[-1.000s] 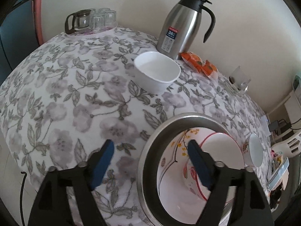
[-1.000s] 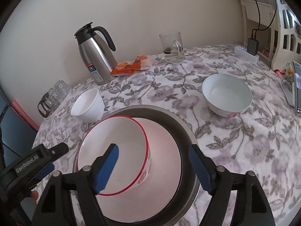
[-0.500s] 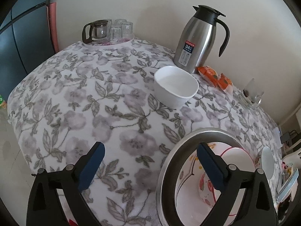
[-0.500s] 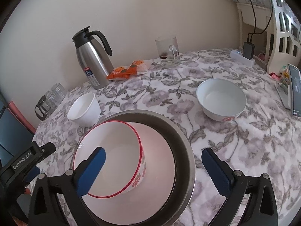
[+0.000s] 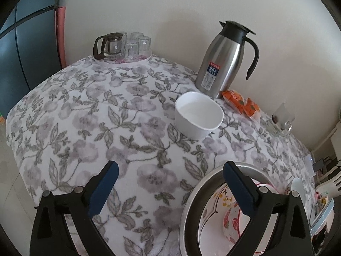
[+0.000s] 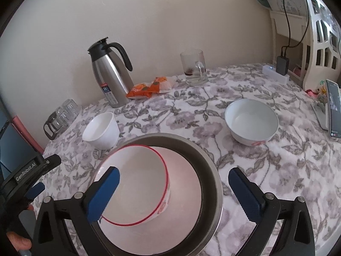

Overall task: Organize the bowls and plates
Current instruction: 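Withdraw both tools from the basin toward the small white square bowl, then close both tools on the rim of the small white square bowl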

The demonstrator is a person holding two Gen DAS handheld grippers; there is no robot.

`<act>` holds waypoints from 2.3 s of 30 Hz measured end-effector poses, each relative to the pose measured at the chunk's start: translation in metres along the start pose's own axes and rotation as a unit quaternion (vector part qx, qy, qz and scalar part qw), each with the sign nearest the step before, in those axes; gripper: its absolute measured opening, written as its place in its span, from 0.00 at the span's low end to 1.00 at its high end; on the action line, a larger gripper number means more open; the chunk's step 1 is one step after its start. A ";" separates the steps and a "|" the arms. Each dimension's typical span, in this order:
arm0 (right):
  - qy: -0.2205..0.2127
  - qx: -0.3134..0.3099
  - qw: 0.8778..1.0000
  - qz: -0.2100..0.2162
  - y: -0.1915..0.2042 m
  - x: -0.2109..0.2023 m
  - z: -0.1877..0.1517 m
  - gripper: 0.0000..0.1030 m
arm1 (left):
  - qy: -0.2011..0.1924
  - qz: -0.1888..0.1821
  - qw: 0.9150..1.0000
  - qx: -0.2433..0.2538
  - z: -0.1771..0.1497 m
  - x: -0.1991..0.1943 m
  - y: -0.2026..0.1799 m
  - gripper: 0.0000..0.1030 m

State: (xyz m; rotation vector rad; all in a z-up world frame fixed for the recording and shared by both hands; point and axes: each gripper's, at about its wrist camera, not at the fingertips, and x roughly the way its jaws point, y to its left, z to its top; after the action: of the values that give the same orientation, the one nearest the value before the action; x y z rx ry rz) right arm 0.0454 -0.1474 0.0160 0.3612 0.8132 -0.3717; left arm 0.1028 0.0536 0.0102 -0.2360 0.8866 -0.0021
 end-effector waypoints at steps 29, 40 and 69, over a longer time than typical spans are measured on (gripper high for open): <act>0.040 -0.117 0.991 0.060 0.125 0.021 0.019 1.00 | 0.007 -0.049 0.999 -0.020 0.045 0.014 0.090 0.96; 0.077 -0.125 0.987 0.058 0.146 0.055 0.023 1.00 | 0.075 -0.030 0.996 -0.027 0.056 0.061 0.108 0.95; 0.140 -0.091 0.986 0.018 0.171 0.141 0.076 0.78 | 0.130 -0.099 0.987 0.009 0.117 0.132 0.067 0.91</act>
State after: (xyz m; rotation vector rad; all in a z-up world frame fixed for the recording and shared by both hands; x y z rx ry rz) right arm 0.2598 -0.0574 -0.0133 0.2596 1.1063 -0.2133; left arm 0.2704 0.1294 -0.0338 -0.3108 1.1193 -0.2293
